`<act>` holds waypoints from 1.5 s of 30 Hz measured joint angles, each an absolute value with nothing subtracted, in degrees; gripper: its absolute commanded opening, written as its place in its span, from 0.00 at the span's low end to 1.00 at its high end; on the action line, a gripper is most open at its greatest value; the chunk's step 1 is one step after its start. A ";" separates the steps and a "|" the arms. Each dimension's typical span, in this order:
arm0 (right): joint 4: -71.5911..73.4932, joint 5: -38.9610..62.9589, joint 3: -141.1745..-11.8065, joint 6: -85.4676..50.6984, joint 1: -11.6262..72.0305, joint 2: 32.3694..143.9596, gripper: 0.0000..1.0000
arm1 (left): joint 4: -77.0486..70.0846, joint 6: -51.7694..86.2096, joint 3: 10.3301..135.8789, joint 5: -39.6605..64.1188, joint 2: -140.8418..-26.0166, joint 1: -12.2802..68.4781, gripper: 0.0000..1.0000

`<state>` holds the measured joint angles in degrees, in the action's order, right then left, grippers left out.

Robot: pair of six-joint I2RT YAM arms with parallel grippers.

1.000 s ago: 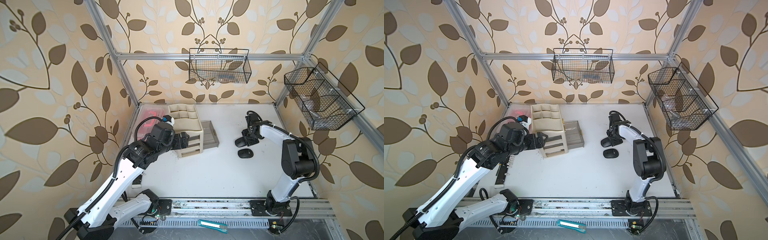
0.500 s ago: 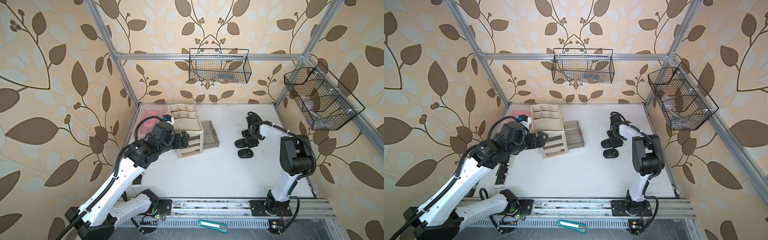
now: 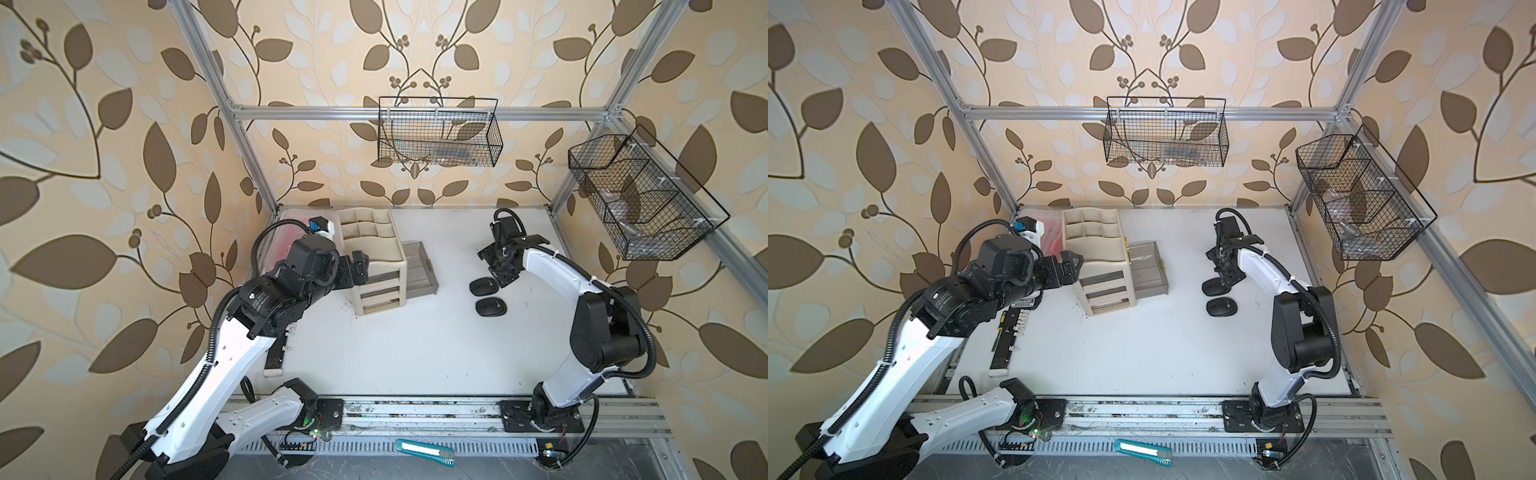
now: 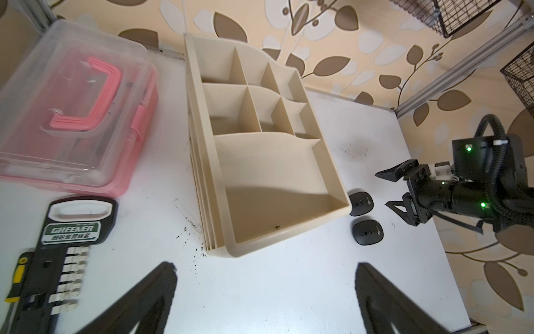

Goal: Take the mice out of the drawer
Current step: Place the mouse at the center of the board, then close the drawer of the storage box.

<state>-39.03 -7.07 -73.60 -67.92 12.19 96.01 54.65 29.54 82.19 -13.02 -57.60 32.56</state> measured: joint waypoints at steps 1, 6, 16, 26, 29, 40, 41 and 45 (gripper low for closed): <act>-38.26 -6.92 -73.52 -66.00 12.91 95.48 0.82 | 56.16 29.15 84.60 -14.02 -58.41 32.56 0.99; -31.27 -3.86 -70.06 -55.00 13.89 93.32 0.78 | 60.01 27.90 94.72 -17.47 -64.71 31.38 0.99; -26.02 -1.45 -72.49 -35.70 19.92 96.68 0.77 | 63.11 27.09 99.55 -15.86 -79.55 22.22 0.87; -21.10 3.18 -72.93 -26.92 20.60 105.91 0.72 | 60.84 25.17 95.42 -11.73 -80.62 20.14 0.74; -20.32 5.21 -73.97 -25.85 21.80 108.64 0.72 | 59.70 24.51 94.13 -9.26 -80.64 19.77 0.71; -15.03 10.11 -74.63 -24.14 27.11 110.06 0.73 | 56.66 21.52 92.36 -1.28 -80.95 18.63 0.61; -14.26 10.50 -74.11 -24.18 27.97 109.71 0.73 | 56.47 21.15 92.36 -0.30 -81.10 18.61 0.61; -11.55 11.88 -72.58 -25.06 30.65 108.71 0.73 | 55.61 19.62 92.03 2.22 -81.52 18.04 0.60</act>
